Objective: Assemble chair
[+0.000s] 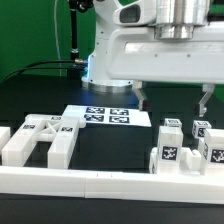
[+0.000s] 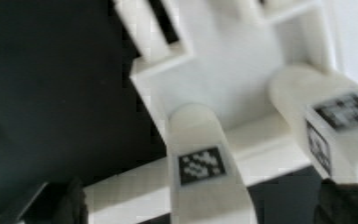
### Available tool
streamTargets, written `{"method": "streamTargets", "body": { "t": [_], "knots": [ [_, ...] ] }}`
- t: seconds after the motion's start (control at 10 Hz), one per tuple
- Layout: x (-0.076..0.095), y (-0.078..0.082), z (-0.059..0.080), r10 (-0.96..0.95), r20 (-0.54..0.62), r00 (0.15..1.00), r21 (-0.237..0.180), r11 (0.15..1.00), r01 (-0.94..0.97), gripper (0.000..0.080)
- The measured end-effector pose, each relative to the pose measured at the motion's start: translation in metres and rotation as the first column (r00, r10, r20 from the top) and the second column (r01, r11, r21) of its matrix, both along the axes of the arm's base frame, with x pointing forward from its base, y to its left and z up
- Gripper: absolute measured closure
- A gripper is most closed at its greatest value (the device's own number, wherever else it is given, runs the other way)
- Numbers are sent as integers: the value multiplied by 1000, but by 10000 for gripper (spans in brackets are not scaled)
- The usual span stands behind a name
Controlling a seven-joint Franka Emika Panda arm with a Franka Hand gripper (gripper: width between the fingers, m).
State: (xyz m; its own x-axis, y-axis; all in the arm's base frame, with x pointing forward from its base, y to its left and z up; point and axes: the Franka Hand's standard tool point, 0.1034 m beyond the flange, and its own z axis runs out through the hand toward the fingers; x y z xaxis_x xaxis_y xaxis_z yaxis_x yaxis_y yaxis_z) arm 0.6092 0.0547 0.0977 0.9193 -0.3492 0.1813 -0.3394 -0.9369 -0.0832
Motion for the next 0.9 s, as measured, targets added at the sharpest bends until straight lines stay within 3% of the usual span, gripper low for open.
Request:
{"method": "streamTargets", "body": {
  "t": [0.3,0.6,0.7,0.8,0.9],
  "knots": [
    [1,-10,-10,237,50,970,-84,969,-233,150],
    [1,-12,-11,261,52,964,-95,962,-255,150],
    [-2,-31,-18,313,92,945,-143,944,-299,150],
    [-11,-43,-41,319,106,942,-176,938,-298,150],
    [-14,-39,-58,320,91,943,-173,938,-301,150]
  ]
}}
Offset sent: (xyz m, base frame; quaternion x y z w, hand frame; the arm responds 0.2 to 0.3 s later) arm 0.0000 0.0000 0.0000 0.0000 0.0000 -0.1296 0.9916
